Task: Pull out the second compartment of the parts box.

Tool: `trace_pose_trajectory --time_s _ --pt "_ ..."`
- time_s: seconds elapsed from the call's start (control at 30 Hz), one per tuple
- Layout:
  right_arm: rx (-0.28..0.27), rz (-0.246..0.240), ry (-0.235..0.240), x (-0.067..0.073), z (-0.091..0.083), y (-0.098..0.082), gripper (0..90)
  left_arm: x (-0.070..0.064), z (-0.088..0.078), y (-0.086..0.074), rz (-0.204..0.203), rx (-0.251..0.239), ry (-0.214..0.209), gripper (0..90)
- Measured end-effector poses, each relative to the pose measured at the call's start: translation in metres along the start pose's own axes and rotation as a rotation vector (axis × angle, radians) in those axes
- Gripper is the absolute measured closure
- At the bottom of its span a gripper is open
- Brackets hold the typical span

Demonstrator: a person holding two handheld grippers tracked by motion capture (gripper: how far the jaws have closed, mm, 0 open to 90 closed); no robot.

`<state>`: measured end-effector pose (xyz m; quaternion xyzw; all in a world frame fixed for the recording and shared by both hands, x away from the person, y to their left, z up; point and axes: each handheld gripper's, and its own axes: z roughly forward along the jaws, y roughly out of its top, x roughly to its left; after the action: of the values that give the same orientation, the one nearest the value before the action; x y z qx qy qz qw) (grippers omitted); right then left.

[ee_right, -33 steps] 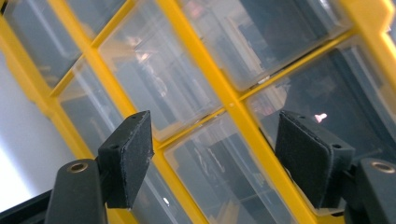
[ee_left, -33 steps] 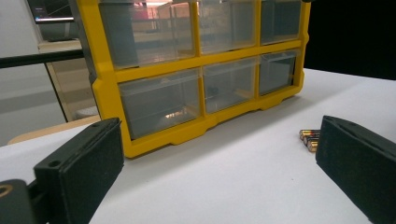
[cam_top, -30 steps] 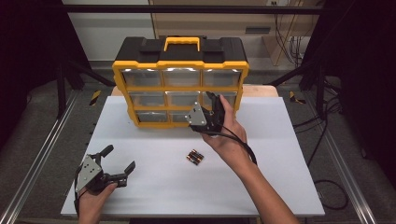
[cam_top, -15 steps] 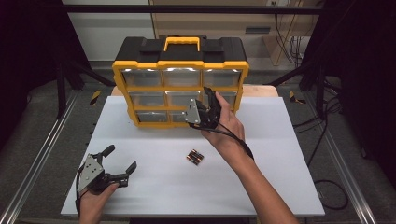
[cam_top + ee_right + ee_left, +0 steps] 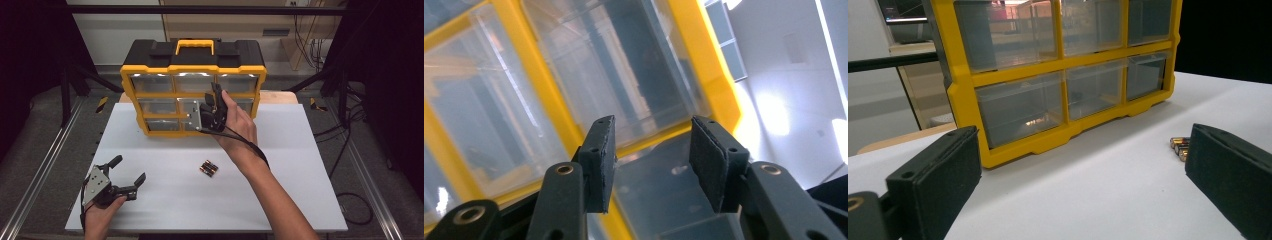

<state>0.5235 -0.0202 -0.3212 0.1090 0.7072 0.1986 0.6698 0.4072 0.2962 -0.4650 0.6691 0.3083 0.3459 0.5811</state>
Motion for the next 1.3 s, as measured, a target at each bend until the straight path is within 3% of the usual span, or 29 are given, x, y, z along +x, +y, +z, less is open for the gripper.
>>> trace_pose_trajectory --time_s 0.1,0.3,0.53,1.3 --pt "-0.002 -0.045 -0.030 0.000 0.003 0.004 55.1 0.000 0.000 0.000 0.006 0.002 0.001 1.2" --pt "0.002 -0.062 -0.059 -0.002 0.005 0.008 57.7 0.000 0.001 0.000 0.009 0.006 0.003 1.5" --pt "0.004 -0.130 -0.089 -0.004 0.008 0.012 62.0 0.000 0.000 0.000 0.005 0.008 0.007 1.8" --pt "0.022 -0.225 -0.116 -0.002 0.023 0.018 71.7 0.000 0.000 0.000 0.008 0.007 0.001 2.4"
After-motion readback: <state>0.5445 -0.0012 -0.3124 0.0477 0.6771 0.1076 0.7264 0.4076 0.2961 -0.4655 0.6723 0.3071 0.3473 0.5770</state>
